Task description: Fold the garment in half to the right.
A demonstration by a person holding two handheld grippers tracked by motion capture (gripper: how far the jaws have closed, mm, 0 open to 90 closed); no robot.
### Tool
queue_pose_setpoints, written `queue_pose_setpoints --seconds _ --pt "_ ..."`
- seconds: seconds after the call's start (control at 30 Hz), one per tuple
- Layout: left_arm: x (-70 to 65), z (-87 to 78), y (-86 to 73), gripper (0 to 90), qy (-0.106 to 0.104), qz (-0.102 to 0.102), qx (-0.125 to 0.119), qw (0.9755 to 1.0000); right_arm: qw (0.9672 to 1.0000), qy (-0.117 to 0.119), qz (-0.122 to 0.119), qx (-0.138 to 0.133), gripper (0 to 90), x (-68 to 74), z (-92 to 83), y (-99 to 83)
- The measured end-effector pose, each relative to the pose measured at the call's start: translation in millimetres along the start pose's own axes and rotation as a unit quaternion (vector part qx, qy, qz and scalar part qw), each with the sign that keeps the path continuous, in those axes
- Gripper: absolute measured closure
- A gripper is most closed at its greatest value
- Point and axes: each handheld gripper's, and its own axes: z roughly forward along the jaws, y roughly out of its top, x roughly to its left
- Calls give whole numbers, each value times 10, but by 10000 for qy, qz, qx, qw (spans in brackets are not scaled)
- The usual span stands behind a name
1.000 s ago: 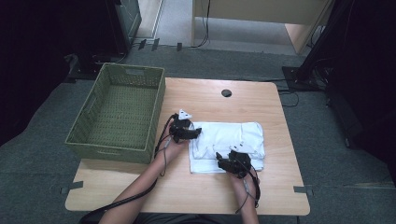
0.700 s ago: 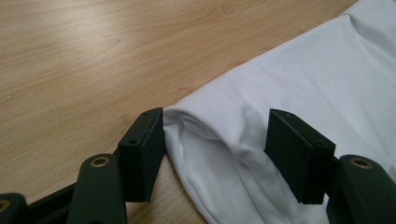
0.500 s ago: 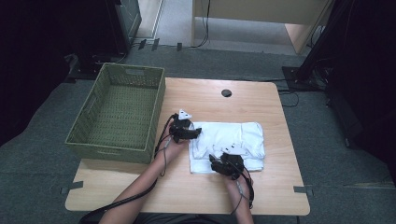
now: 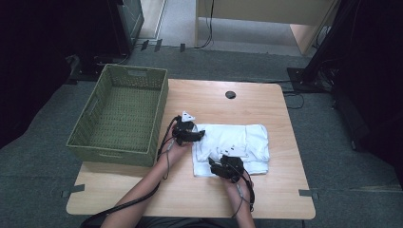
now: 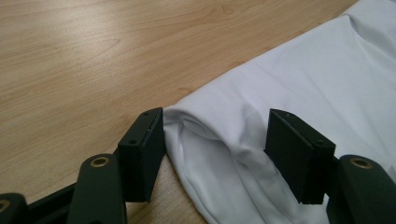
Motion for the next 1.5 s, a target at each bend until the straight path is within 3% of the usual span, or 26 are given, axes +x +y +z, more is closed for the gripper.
queue_pose_setpoints --seconds 0.6,0.93,1.13,1.27,1.5 --pt "0 0 1 378 0 8 5 10000 9995 235 -223 40 381 248 26 84" --pt "-2 1 0 378 6 10 0 10000 9990 334 -189 219 329 294 185 28" --pt "-2 -2 -1 387 15 10 -4 10000 9989 221 -370 182 301 335 222 16" --pt "-1 -4 -3 413 2 2 -10 10000 9979 61 -622 147 292 384 238 -8" --pt "-21 -13 -12 536 -42 114 20 9999 9982 47 -594 116 339 377 233 -13"
